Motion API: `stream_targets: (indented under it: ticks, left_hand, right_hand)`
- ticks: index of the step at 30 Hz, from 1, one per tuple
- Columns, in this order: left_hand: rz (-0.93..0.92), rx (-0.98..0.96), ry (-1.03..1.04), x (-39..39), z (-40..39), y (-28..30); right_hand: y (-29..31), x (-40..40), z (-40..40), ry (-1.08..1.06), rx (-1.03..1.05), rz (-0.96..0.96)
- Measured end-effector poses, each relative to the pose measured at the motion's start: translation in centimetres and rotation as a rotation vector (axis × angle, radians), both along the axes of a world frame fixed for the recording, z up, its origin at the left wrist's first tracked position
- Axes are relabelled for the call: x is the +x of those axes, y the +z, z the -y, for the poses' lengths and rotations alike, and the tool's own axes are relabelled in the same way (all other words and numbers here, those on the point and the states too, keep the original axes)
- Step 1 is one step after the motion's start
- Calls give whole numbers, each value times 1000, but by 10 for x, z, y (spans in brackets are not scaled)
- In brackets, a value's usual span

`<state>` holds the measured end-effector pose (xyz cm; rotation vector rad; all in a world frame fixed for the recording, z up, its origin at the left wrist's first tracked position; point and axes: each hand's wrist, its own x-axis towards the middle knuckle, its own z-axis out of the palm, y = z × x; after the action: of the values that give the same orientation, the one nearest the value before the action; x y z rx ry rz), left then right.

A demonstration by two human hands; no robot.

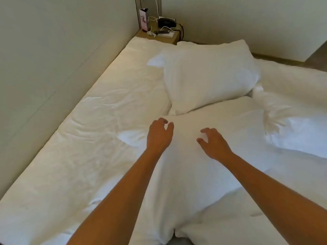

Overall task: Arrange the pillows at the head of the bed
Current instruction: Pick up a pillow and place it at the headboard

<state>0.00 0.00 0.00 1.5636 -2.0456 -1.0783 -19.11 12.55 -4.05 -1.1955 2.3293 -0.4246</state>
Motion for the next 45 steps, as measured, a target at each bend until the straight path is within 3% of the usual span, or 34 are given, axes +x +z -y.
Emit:
stream_targets:
  ticks: [5,9,12,16,25,32,35,41,45]
  left_hand:
    - [303,72,-117,-51,61,-41]
    - [595,57,-203,-52,84,-82]
    - [685,141,-238,-55,95,-96]
    - [644,228,-283,-54,88,-106]
    - [525,120,-284,-14,6,-99]
    - [486,-7,-439,15,-44,-52]
    - [464,-75,-513,24,-68,-32]
    - [447,-147,-603,48,-111,-24]
    - [483,-15,-538,53,-111,-31]
  right_hand:
    - [-39,-43,37,162,117,-145]
    - [-75,-38,16,198,152,-149]
    - [-91,-35,2,200,147,-155]
    - [-100,-32,-11,197,114,-220]
    - [-82,-6,-70,233,99,-215]
    - [-20,-15,-49,61,-257,-190]
    - [-2,-27,-7,263,-252,-278]
    - [-4,-48,28,651,182,-427]
    - [-26,-43,6,726,89,-496]
